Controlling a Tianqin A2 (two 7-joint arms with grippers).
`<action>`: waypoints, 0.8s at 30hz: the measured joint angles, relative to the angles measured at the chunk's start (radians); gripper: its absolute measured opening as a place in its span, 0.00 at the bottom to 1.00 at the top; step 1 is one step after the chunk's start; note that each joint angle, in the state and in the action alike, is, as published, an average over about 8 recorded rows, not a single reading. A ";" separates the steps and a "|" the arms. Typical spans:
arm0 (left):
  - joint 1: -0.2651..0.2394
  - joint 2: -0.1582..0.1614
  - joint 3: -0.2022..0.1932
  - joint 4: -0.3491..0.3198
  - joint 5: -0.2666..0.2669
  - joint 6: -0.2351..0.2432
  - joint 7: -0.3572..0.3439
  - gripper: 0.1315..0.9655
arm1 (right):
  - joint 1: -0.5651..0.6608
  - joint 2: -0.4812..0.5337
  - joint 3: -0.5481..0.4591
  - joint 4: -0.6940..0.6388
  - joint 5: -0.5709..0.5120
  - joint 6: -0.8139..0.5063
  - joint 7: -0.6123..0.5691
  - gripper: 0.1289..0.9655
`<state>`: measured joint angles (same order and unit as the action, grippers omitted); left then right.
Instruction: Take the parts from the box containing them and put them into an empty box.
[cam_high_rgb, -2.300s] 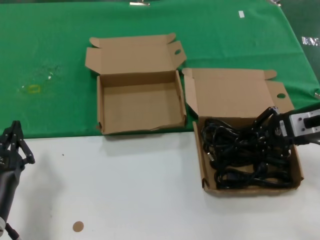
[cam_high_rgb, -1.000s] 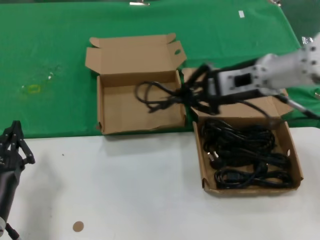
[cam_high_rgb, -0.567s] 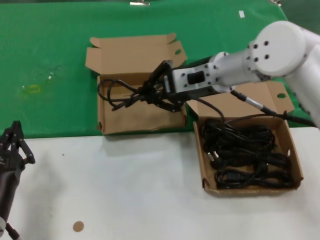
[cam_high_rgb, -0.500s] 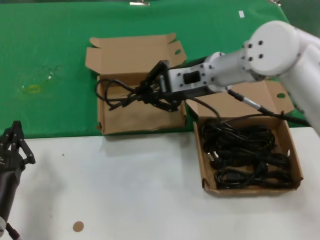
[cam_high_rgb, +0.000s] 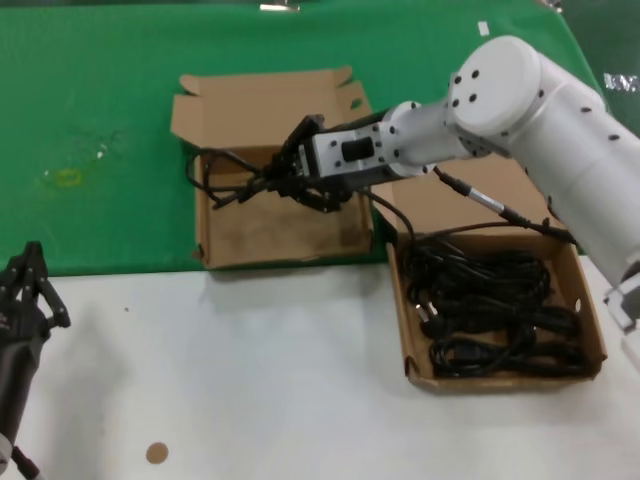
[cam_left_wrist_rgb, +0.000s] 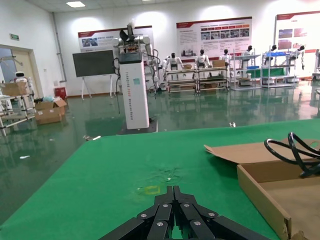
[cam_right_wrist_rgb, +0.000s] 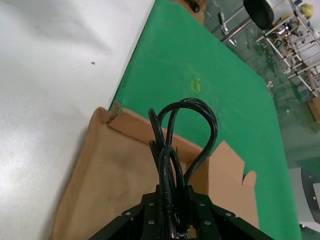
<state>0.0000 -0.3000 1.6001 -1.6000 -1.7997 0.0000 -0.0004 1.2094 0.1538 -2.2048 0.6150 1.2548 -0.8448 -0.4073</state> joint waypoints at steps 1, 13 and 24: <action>0.000 0.000 0.000 0.000 0.000 0.000 0.000 0.02 | 0.006 -0.007 0.002 -0.021 0.003 0.006 -0.013 0.13; 0.000 0.000 0.000 0.000 0.000 0.000 0.000 0.02 | 0.056 -0.060 0.024 -0.198 0.032 0.051 -0.131 0.14; 0.000 0.000 0.000 0.000 0.000 0.000 0.000 0.02 | 0.084 -0.082 0.041 -0.278 0.050 0.066 -0.193 0.26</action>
<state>0.0000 -0.3000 1.6001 -1.6000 -1.7997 0.0000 -0.0004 1.2931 0.0716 -2.1636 0.3365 1.3049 -0.7783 -0.6001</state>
